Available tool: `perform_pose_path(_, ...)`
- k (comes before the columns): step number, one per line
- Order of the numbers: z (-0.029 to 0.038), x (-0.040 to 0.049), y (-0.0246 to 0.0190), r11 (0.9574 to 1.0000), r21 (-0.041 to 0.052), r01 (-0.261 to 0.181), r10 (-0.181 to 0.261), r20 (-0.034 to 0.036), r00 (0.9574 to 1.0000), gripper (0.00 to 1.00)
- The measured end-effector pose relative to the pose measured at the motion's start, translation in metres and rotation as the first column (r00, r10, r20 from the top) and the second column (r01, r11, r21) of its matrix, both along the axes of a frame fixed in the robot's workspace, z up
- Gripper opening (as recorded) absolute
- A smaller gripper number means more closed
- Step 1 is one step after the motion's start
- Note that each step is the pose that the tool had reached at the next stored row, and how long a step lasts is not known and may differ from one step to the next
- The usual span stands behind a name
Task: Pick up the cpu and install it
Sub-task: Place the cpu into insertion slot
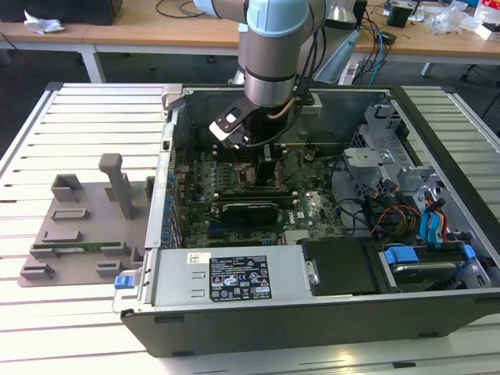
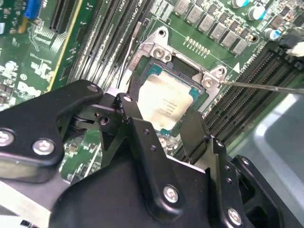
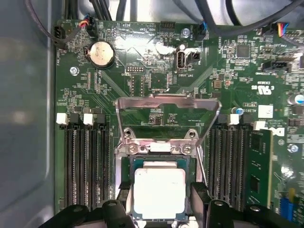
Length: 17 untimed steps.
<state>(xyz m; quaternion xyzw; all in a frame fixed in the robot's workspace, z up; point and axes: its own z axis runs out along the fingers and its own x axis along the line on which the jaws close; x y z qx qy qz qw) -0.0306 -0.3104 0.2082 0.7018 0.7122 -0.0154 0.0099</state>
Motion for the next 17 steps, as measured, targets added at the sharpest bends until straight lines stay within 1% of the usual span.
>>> perform_pose_path(1,0.0031,0.0,0.0,1.0,0.0,0.0,0.0,0.0,1.0,0.6)
perform_pose_path(2,0.0045,0.0,0.0,1.0,0.0001,0.0,0.0,0.0001,1.0,0.59)
perform_pose_path(7,0.0046,-0.0002,-0.0001,1.0,0.0018,0.0,0.0,0.0,1.0,0.28)
perform_pose_path(8,0.0038,-0.0002,-0.0002,1.0,0.0026,0.0,0.0,0.0001,1.0,0.11)
perform_pose_path(9,0.0026,-0.0002,-0.0002,1.0,0.0033,0.0,0.0,-0.0001,1.0,0.11)
perform_pose_path(11,-0.0006,-0.0001,-0.0001,0.9999,0.0145,0.0,0.0,-0.0002,1.0,0.11)
perform_pose_path(12,-0.002,-0.0001,-0.0001,0.9999,0.0172,0.0,0.0,-0.0003,1.0,0.11)
perform_pose_path(14,-0.004,-0.0001,-0.0003,0.9998,0.0182,0.0,0.0,-0.001,1.0,0.11)
perform_pose_path(17,-0.0044,0.002,-0.0002,0.9998,0.0187,0.0,0.0,-0.0006,1.0,0.11)
